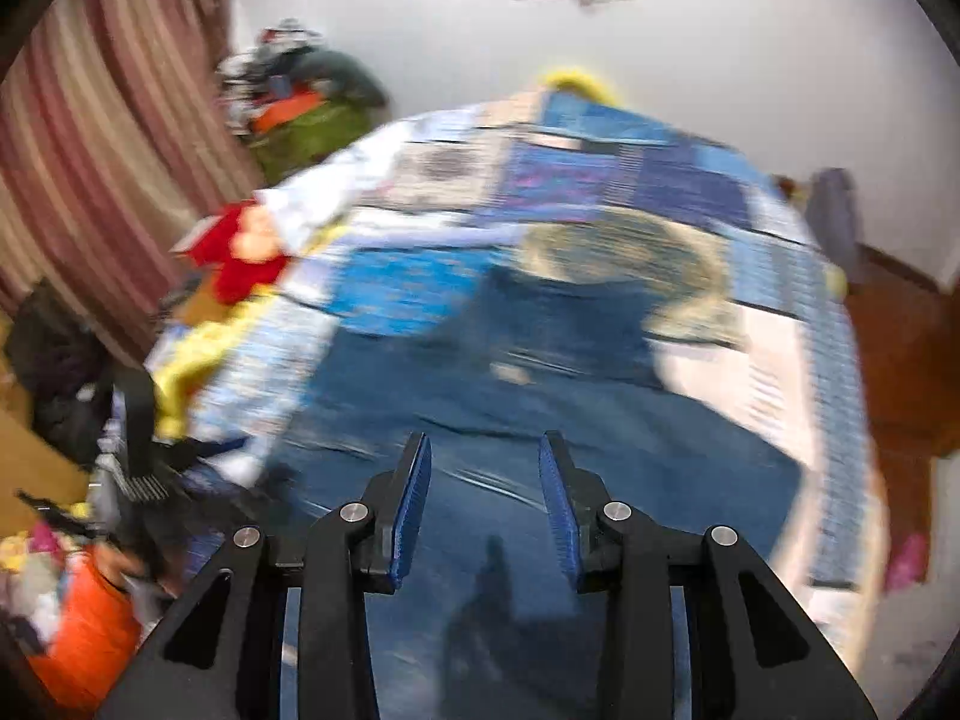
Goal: Fold large clothes
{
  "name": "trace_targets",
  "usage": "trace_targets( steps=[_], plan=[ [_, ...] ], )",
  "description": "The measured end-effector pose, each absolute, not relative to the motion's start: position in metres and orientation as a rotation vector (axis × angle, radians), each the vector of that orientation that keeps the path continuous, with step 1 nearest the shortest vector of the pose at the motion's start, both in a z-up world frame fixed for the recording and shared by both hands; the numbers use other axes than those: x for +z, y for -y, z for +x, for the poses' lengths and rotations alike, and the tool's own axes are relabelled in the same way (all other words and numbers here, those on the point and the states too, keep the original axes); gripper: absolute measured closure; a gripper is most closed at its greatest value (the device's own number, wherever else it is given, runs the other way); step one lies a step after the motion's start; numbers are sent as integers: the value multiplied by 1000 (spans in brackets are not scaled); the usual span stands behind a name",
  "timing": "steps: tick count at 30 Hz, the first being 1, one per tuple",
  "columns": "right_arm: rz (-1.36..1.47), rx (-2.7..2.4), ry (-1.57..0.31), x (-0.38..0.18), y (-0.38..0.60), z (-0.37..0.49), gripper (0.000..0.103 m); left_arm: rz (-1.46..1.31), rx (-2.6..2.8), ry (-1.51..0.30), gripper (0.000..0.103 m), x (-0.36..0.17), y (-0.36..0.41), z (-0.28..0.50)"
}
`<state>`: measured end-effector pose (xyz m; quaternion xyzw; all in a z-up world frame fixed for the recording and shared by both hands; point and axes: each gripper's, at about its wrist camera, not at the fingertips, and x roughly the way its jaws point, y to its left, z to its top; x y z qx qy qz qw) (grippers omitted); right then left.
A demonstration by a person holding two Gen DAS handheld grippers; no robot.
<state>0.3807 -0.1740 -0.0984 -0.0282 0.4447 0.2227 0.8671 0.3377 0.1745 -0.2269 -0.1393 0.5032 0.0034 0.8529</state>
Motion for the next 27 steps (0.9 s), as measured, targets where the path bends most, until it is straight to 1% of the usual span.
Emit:
trace_targets(
  steps=[2, 3, 4, 6, 7, 8, 11, 13, 14, 16, 18, 21, 24, 27],
  plan=[
    [-58, 382, -970, -115, 209, 378, 69, -377, 7, -1090, 24, -240, -188, 343],
    [-53, 353, -990, -122, 224, 378, 69, -411, 1, -1105, 26, -246, -192, 346],
    [-40, 321, -1019, -132, 242, 377, 69, -434, -4, -1118, 34, -251, -194, 348],
    [-7, 268, -1061, -150, 269, 375, 69, -435, -16, -1147, 45, -261, -191, 354],
    [8, 246, -1074, -157, 279, 375, 69, -415, -23, -1151, 51, -262, -186, 356],
    [32, 215, -1093, -167, 293, 374, 69, -386, -32, -1144, 54, -262, -180, 358],
    [97, 188, -1131, -189, 315, 369, 69, -288, -22, -1129, 57, -258, -165, 364],
    [149, 186, -1153, -199, 325, 367, 69, -238, 1, -1134, 66, -257, -161, 370],
    [174, 188, -1164, -204, 329, 368, 69, -205, 17, -1137, 67, -255, -157, 372],
    [204, 191, -1172, -211, 334, 368, 69, -90, 57, -1101, 73, -243, -142, 371],
    [220, 189, -1164, -212, 335, 369, 69, 54, 99, -1014, 75, -221, -123, 364],
    [240, 198, -1142, -206, 333, 374, 69, 178, 153, -881, 75, -188, -106, 356],
    [241, 210, -1118, -198, 324, 384, 69, 181, 137, -790, 75, -158, -105, 351],
    [218, 234, -1107, -195, 309, 392, 69, 161, 130, -782, 75, -150, -116, 358]
  ],
)
